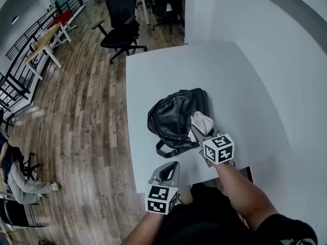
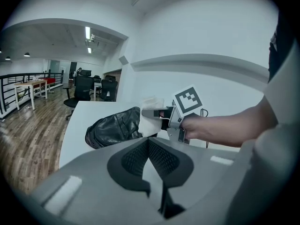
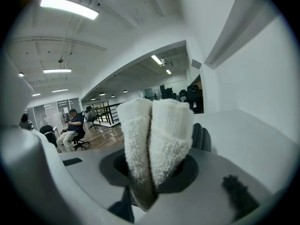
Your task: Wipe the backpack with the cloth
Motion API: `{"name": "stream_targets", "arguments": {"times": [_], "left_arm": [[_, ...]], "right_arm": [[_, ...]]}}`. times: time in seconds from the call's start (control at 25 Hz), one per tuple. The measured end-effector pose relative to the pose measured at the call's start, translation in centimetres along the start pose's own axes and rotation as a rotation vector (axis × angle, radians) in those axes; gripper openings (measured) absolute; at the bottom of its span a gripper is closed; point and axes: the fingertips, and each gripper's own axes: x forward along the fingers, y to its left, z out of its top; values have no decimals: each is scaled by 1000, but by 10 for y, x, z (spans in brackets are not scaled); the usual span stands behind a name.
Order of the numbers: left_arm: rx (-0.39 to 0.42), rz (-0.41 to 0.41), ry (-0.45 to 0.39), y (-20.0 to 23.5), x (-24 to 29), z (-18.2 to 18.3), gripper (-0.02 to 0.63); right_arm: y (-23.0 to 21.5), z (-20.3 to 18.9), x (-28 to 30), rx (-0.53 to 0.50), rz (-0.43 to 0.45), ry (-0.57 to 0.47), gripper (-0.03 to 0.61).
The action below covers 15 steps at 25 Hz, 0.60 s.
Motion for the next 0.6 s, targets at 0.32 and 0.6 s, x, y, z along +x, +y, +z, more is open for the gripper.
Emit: {"name": "stream_targets", "arguments": {"times": [0.32, 0.6], "left_arm": [[21, -35, 6, -15, -1, 3, 6], [39, -44, -4, -16, -10, -1, 6]], "right_arm": [[-22, 6, -26, 21, -59, -27, 100], [-32, 9, -47, 10, -115, -41, 100]]}}
